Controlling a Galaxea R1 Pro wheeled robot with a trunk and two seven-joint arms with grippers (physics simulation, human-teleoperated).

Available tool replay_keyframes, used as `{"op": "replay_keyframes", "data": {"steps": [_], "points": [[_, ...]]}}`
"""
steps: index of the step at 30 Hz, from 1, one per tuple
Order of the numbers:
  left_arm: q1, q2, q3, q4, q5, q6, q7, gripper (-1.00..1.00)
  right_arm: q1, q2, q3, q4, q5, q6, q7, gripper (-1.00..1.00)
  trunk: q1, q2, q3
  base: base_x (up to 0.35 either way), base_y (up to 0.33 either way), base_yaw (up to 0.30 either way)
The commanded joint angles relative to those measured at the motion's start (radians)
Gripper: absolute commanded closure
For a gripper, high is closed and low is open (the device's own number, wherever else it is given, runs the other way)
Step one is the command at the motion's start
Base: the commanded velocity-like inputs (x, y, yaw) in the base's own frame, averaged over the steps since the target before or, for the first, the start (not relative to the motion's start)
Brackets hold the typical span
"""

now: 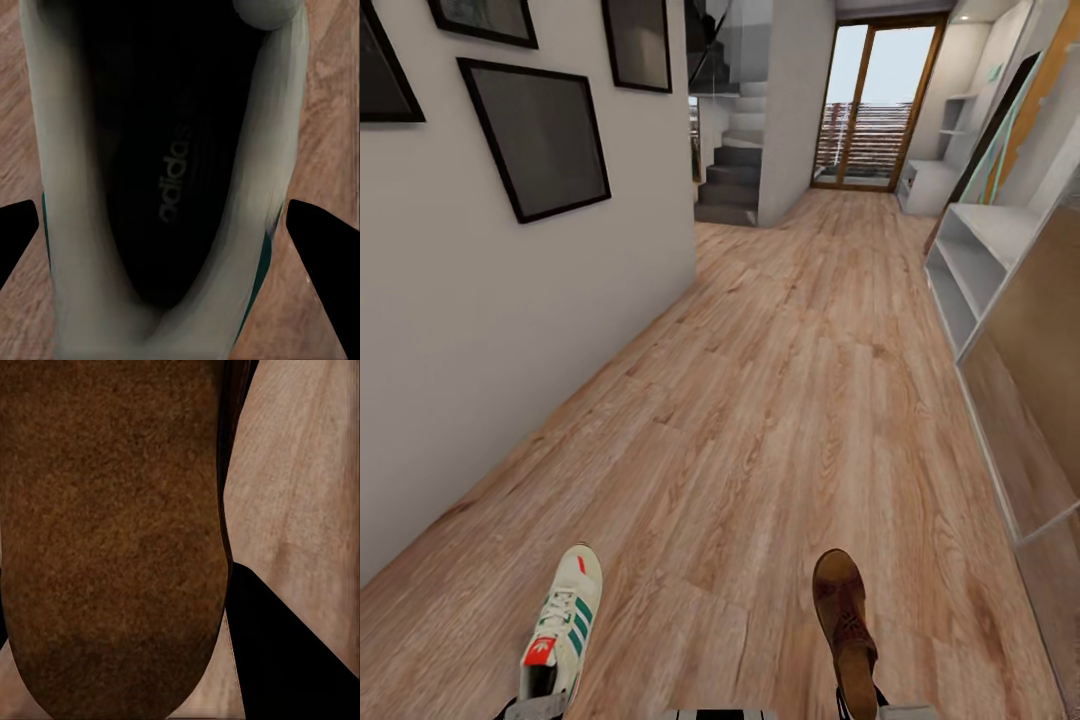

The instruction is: Pick up the two gym shoes and the two sandals from the corridor floor and place them onto the hallstand (shoe rack) in the corridor, making sure they are on the rack and not on the floor. Arrange them so the two gym shoes are next to each other and the two sandals are next to each other.

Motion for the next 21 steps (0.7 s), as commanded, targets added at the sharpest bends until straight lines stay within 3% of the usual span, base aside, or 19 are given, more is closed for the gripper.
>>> {"op": "replay_keyframes", "data": {"steps": [1, 5, 13, 21], "points": [[0.000, 0.000, -0.001, -0.002, 0.007, -0.003, -0.006, 1.00, -0.001, 0.001, -0.005, 0.001, 0.008, -0.003, 0.000, 1.00, 0.000, 0.000, 0.001, 0.000, 0.000, -0.180], [0.000, 0.000, -0.001, -0.003, 0.006, -0.004, -0.007, 1.00, -0.001, 0.001, -0.005, 0.001, 0.008, -0.003, 0.000, 1.00, 0.000, 0.000, 0.006, 0.000, 0.000, -0.177], [0.000, 0.000, -0.001, -0.004, 0.006, -0.004, -0.007, 1.00, -0.001, 0.001, -0.004, 0.007, 0.009, -0.003, 0.000, 1.00, 0.030, -0.056, -0.008, 0.000, 0.000, -0.173], [0.000, -0.001, -0.001, -0.004, 0.007, -0.003, -0.006, 1.00, -0.001, 0.001, -0.004, 0.016, 0.008, -0.003, 0.000, 1.00, 0.030, -0.056, 0.003, 0.000, 0.000, -0.167]]}}
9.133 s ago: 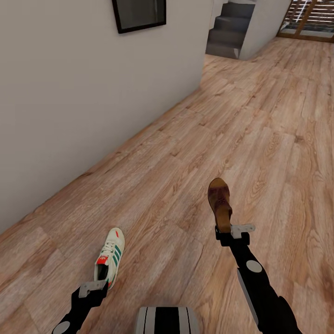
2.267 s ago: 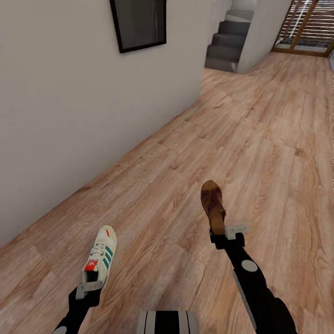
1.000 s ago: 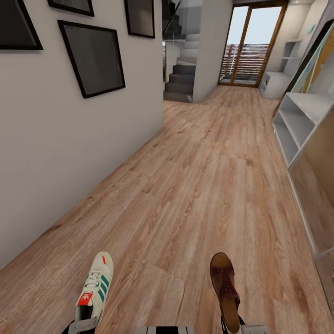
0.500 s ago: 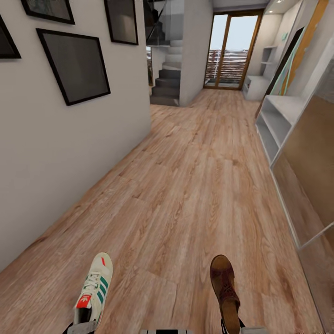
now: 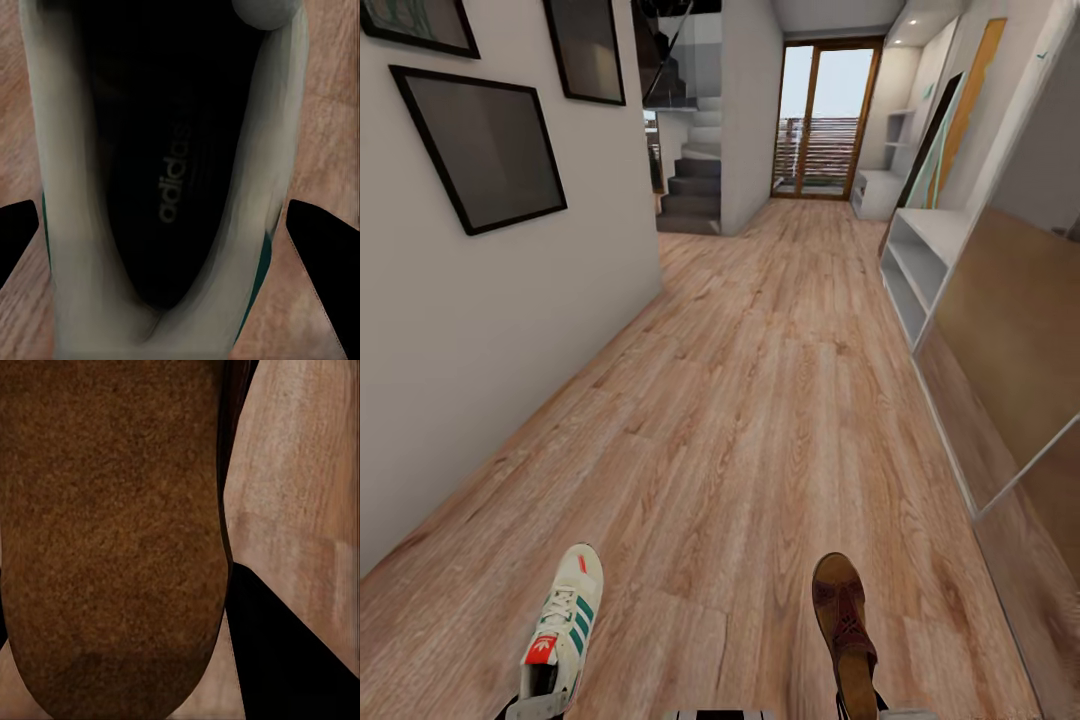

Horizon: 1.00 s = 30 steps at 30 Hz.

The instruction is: Pick up the two gym shoes and the two sandals from the corridor floor and place them onto the hallstand (shoe rack) in the corridor, making sure they are on the rack and not on the floor. Arrange them so the two gym shoes are next to each other and the two sandals are next to each other.

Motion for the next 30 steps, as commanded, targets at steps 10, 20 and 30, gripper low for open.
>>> {"op": "replay_keyframes", "data": {"steps": [10, 20, 30], "points": [[0.000, 0.000, -0.001, 0.002, 0.010, -0.003, -0.004, 1.00, 0.000, 0.001, -0.005, 0.001, 0.009, -0.003, 0.000, 1.00, 0.000, 0.000, 0.013, 0.000, 0.000, -0.162], [0.000, 0.002, 0.000, 0.002, 0.016, -0.002, -0.005, 1.00, -0.001, 0.000, -0.006, 0.000, 0.009, -0.003, 0.000, 1.00, 0.011, -0.021, 0.019, 0.000, 0.000, -0.153], [0.000, 0.000, 0.001, 0.006, 0.019, -0.002, -0.004, 1.00, 0.000, 0.001, -0.004, 0.002, 0.011, -0.003, 0.000, 1.00, 0.011, -0.021, 0.033, 0.000, 0.000, -0.127]]}}
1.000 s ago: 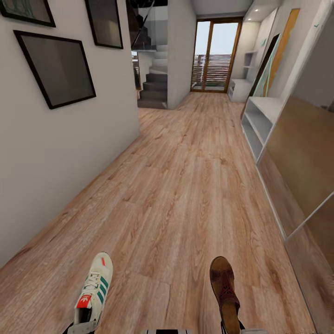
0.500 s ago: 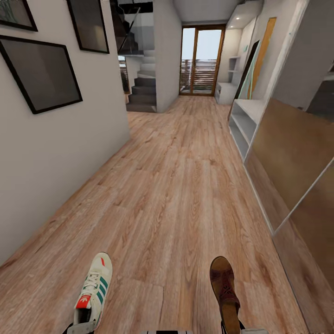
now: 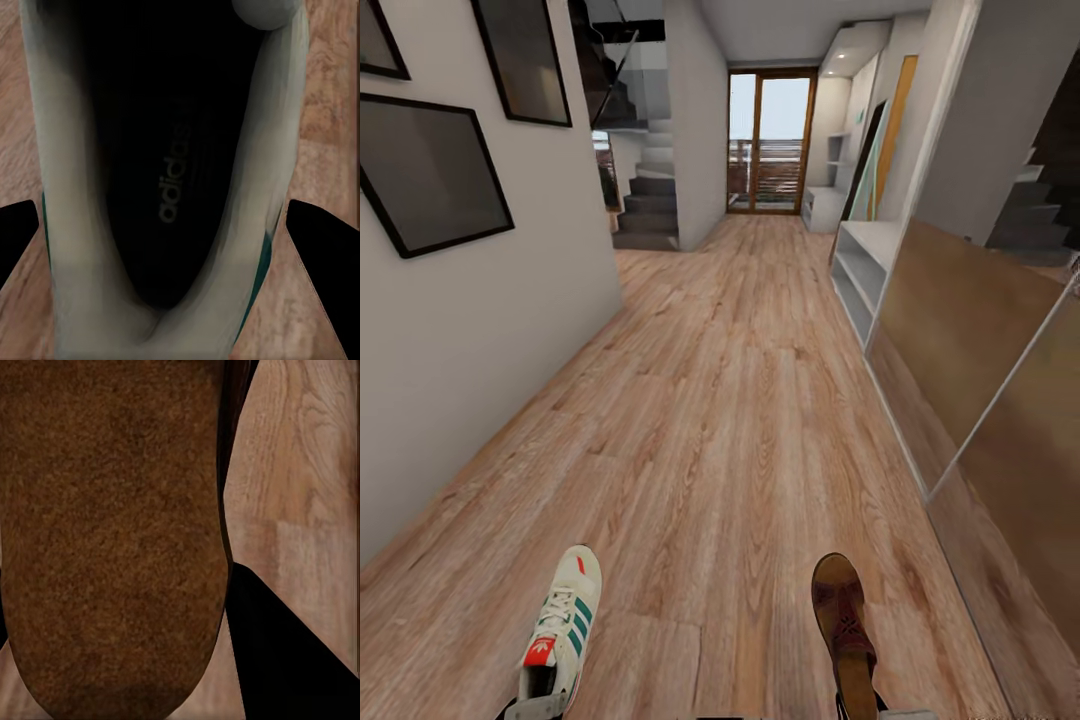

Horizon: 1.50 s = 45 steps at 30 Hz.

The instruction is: Pick up the two gym shoes and the two sandals from the corridor floor and place them onto the hallstand (shoe rack) in the corridor, making sure they are on the rack and not on the floor. Arrange them so the two gym shoes are next to each other and the two sandals are next to each other.

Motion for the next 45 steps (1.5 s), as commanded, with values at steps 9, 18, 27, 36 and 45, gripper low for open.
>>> {"op": "replay_keyframes", "data": {"steps": [9, 18, 27, 36, 45], "points": [[0.000, 0.000, 0.000, 0.005, 0.010, -0.002, -0.004, 1.00, 0.000, 0.001, -0.003, 0.001, 0.010, -0.003, 0.001, 1.00, 0.000, 0.000, 0.013, 0.138, 0.000, -0.099], [0.000, 0.000, 0.000, 0.006, 0.010, -0.002, -0.004, 1.00, 0.000, 0.001, -0.003, 0.001, 0.011, -0.003, 0.001, 1.00, 0.000, 0.000, 0.026, 0.331, 0.000, -0.091], [0.000, 0.000, 0.000, 0.006, 0.010, -0.002, -0.004, 1.00, -0.001, 0.001, -0.003, 0.001, 0.011, -0.003, 0.001, 1.00, 0.000, 0.000, 0.039, 0.334, 0.000, -0.086], [0.000, 0.000, 0.000, 0.006, 0.010, -0.002, -0.004, 1.00, 0.000, 0.001, -0.003, 0.001, 0.011, -0.003, 0.001, 1.00, 0.000, 0.000, 0.053, 0.334, 0.001, -0.083], [0.000, 0.000, 0.001, 0.007, 0.010, -0.002, -0.004, 1.00, -0.001, 0.001, -0.003, -0.001, 0.011, -0.003, 0.002, 1.00, 0.000, 0.000, 0.059, 0.334, 0.077, -0.024]]}}
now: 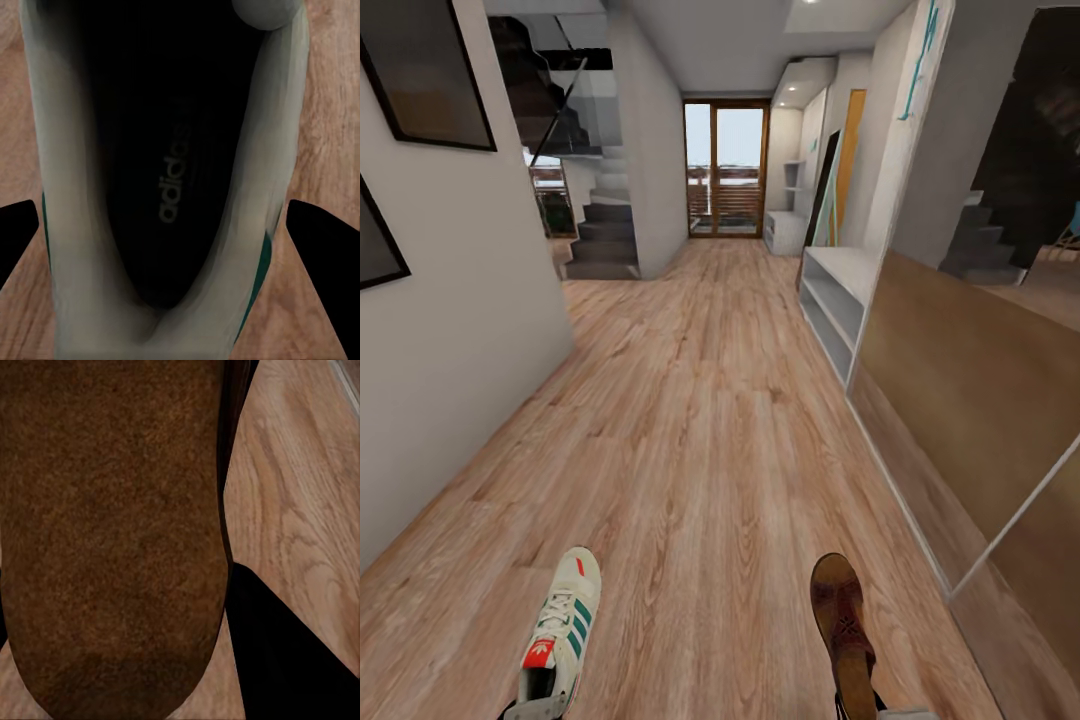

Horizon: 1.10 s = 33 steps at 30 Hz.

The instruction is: Pick up the two gym shoes and the two sandals from the corridor floor and place them onto the hallstand (shoe rack) in the corridor, making sure they are on the rack and not on the floor. Arrange them so the two gym shoes are next to each other and the two sandals are next to each other.

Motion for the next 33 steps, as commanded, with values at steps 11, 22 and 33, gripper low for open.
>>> {"op": "replay_keyframes", "data": {"steps": [11, 22, 33], "points": [[-0.001, 0.000, -0.001, 0.004, 0.009, -0.003, -0.004, 1.00, -0.001, 0.001, -0.004, 0.001, 0.009, -0.001, 0.000, 1.00, 0.000, 0.000, -0.001, 0.334, 0.093, 0.000], [-0.001, 0.000, 0.001, 0.004, 0.009, -0.003, -0.004, 1.00, 0.000, 0.001, -0.004, 0.002, 0.008, -0.001, 0.002, 1.00, 0.000, 0.000, -0.001, 0.334, 0.085, 0.000], [-0.001, 0.000, 0.001, 0.004, 0.009, -0.003, -0.004, 1.00, -0.001, 0.001, -0.006, 0.001, 0.008, -0.001, 0.000, 1.00, 0.000, 0.000, -0.001, 0.334, 0.012, 0.000]]}}
